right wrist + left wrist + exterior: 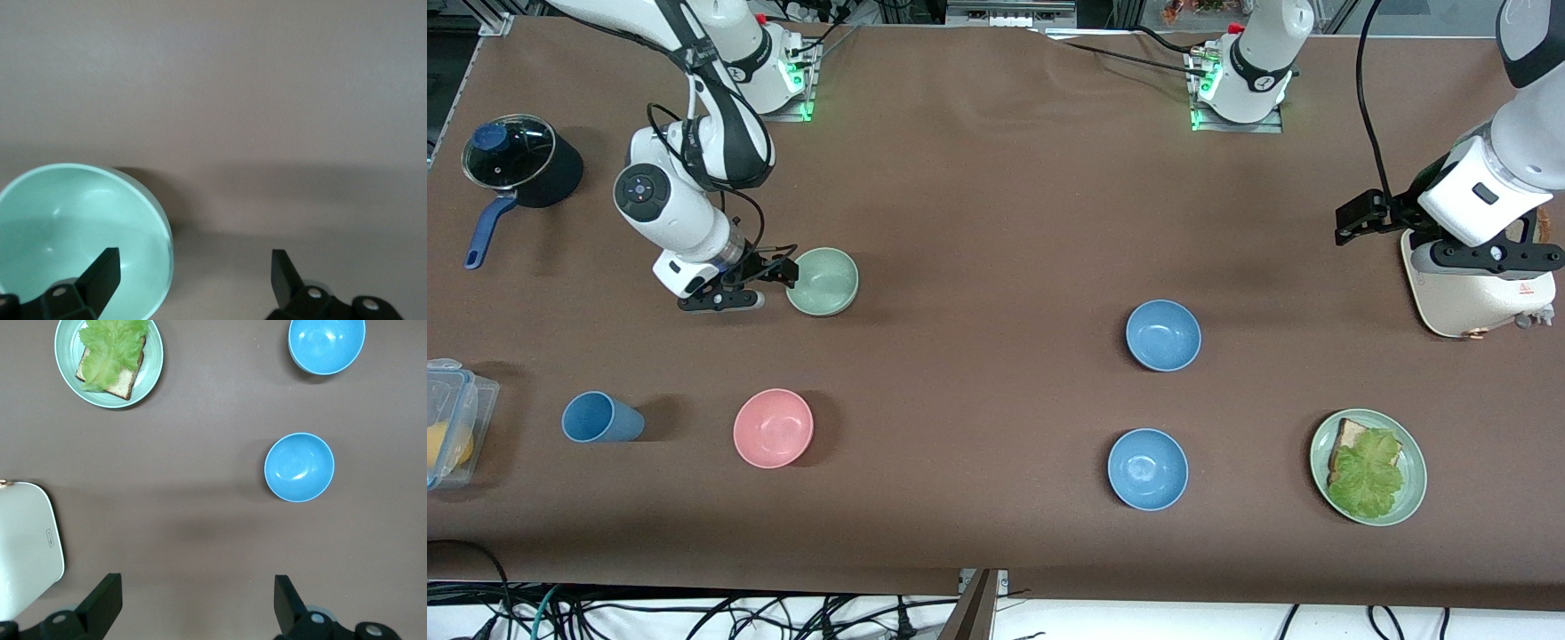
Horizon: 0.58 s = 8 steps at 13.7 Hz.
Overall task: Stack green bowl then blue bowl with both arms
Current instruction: 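Move the right gripper down over the pale green bowl's rim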
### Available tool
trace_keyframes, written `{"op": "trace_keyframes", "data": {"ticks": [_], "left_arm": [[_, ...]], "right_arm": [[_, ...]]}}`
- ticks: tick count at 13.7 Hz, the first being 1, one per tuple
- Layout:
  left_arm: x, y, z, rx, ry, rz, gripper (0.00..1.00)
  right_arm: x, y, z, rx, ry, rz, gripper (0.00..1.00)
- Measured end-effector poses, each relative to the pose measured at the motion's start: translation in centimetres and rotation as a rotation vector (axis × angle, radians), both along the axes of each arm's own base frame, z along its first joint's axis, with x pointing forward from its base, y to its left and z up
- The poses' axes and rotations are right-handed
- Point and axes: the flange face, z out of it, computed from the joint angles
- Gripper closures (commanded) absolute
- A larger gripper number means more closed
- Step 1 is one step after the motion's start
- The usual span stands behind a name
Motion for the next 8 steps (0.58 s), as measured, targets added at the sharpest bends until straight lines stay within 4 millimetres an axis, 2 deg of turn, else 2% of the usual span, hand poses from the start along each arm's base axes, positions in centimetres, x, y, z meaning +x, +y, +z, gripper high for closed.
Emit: {"op": "trace_keyframes", "data": {"ticks": [5, 7, 8], "left_arm": [[0.0, 0.0, 0.0, 0.0, 0.0, 0.0, 0.0], [0.0, 0.0, 0.0, 0.0, 0.0, 0.0, 0.0], [0.0, 0.0, 0.0, 0.0, 0.0, 0.0, 0.0]], "right_arm": [[-1.1, -0.1, -2.6, 0.002, -0.009, -0.031, 0.03], [-1.2, 0.4, -3.0, 0.006, -0.014, -0.024, 0.06], [-1.2, 0.8, -3.1, 0.009, -0.02, -0.026, 0.12]]}}
